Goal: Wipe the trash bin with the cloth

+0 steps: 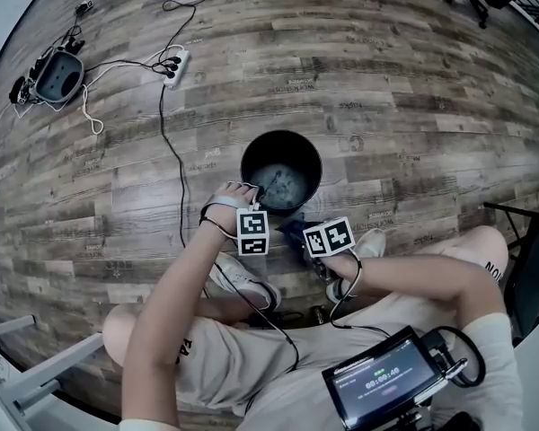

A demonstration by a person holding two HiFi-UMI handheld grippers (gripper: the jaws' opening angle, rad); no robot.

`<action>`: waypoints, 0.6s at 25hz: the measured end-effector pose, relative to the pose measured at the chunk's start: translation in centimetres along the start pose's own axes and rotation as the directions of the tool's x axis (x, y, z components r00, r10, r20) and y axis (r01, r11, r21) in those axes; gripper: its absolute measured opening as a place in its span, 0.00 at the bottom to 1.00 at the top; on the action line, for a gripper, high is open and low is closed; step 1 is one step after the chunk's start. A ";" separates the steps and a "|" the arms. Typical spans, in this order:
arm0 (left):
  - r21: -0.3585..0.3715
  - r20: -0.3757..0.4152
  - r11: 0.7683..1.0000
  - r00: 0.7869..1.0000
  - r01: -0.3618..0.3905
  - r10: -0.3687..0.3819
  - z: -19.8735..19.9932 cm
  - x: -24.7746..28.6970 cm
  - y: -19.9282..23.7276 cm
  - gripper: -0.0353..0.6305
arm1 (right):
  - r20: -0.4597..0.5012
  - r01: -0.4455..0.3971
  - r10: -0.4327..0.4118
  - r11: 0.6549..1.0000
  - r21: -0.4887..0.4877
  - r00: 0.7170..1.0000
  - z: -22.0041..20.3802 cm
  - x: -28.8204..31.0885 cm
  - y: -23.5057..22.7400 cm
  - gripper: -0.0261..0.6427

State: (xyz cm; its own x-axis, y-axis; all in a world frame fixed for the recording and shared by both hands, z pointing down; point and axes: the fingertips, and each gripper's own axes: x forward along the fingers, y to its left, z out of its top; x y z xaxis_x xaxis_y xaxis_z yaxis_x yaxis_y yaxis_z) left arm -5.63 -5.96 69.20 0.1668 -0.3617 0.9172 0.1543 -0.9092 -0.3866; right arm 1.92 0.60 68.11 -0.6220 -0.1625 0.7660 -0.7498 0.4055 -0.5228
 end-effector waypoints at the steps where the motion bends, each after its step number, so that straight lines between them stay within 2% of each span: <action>1: -0.002 0.002 1.000 1.000 0.003 -0.003 0.1 0.0 -0.1 0.33 | 0.013 -0.003 0.003 1.000 0.006 1.000 0.4 0.0 0.2 0.16; 8: -0.024 0.024 0.999 0.999 0.023 -0.022 1.5 -0.2 -0.7 0.32 | 0.071 -0.008 0.005 0.999 0.049 0.997 2.8 0.1 0.1 0.16; 15: -0.039 0.049 0.998 0.998 0.042 -0.040 2.6 -0.4 -0.9 0.29 | 0.063 0.005 -0.009 0.998 0.055 0.998 3.2 0.8 -1.3 0.16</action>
State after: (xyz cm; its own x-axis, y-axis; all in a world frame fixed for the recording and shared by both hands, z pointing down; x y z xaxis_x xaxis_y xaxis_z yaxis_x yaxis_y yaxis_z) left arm -3.32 -4.48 68.97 0.2084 -0.3145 0.9261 0.1231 -0.9309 -0.3438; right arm 1.64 -2.91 68.22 -0.6285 -0.2224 0.7454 -0.7643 0.3544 -0.5387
